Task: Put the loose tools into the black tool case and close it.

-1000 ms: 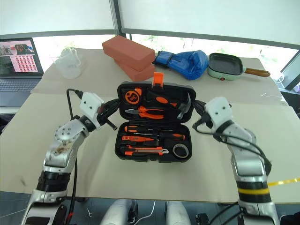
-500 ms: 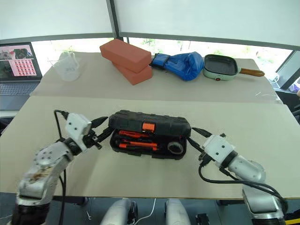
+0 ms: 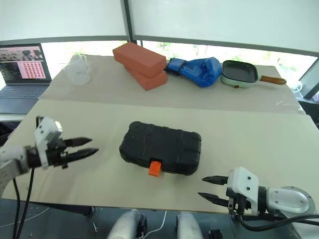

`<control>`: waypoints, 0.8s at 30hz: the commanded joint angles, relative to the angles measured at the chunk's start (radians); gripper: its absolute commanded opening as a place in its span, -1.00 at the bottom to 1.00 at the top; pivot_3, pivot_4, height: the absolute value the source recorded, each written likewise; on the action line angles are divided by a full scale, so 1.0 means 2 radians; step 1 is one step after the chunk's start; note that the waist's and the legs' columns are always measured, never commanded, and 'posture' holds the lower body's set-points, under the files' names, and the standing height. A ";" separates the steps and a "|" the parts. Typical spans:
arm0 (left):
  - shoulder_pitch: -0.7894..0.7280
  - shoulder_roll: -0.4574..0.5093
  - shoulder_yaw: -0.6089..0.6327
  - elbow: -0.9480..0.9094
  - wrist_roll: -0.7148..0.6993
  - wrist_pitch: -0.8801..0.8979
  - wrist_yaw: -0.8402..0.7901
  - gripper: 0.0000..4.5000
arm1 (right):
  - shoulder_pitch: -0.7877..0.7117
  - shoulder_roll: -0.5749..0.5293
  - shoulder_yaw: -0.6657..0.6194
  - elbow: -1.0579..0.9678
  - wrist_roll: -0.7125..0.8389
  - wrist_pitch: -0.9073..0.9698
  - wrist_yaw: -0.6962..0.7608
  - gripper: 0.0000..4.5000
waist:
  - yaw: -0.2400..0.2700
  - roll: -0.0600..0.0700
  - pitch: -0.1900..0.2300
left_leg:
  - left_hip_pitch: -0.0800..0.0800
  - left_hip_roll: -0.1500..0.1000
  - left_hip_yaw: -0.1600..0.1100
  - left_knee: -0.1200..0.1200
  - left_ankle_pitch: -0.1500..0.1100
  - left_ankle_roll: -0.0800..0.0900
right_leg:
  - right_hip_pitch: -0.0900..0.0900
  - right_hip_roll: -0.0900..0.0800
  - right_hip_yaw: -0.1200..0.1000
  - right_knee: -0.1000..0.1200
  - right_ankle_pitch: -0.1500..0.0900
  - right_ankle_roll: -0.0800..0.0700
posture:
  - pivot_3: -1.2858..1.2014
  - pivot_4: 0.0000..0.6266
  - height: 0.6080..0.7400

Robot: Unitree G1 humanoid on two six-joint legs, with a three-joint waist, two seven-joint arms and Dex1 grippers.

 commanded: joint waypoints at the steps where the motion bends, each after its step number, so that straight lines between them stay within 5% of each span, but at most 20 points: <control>1: -0.097 -0.016 -0.072 0.104 0.071 -0.092 -0.028 -0.15 | -0.018 -0.002 0.019 -0.018 -0.005 0.019 -0.009 -0.59 | 0.001 0.000 0.000 | 0.000 0.000 0.000 0.000 0.000 0.000 | 0.000 0.000 0.000 0.000 0.001 0.001 | 0.03 -0.52 0.98; 4: -0.202 -0.056 -0.150 0.217 0.145 -0.172 -0.047 -0.61 | -0.046 0.006 0.055 0.006 -0.032 0.013 -0.014 -0.99 | 0.002 -0.001 0.000 | -0.001 -0.001 0.000 0.000 0.000 0.000 | 0.000 0.000 0.000 -0.001 0.002 0.003 | 0.03 -0.52 0.98; 7: -0.265 -0.092 -0.179 0.292 0.177 -0.219 -0.059 -0.98 | -0.067 0.012 0.074 0.029 -0.047 0.005 -0.013 -1.00 | 0.002 -0.001 0.000 | -0.002 -0.002 0.000 0.001 0.000 0.000 | 0.000 0.000 0.000 -0.001 0.002 0.003 | 0.03 -0.52 0.98; 15: -0.377 -0.199 -0.242 0.451 0.249 -0.323 -0.082 -0.98 | -0.146 0.045 0.132 0.101 -0.099 -0.023 -0.021 -1.00 | 0.000 -0.001 0.000 | -0.004 -0.002 0.000 0.001 -0.001 0.001 | 0.000 0.000 0.000 -0.004 0.003 0.005 | 0.03 -0.52 0.98; 24: -0.321 -0.153 -0.264 0.367 0.247 -0.315 -0.200 -0.98 | -0.214 0.077 0.114 0.149 -0.127 -0.002 -0.077 -1.00 | -0.013 -0.001 0.000 | -0.005 -0.001 0.000 0.001 -0.001 0.002 | -0.001 0.000 0.000 -0.004 0.003 0.005 | 0.03 -0.52 0.98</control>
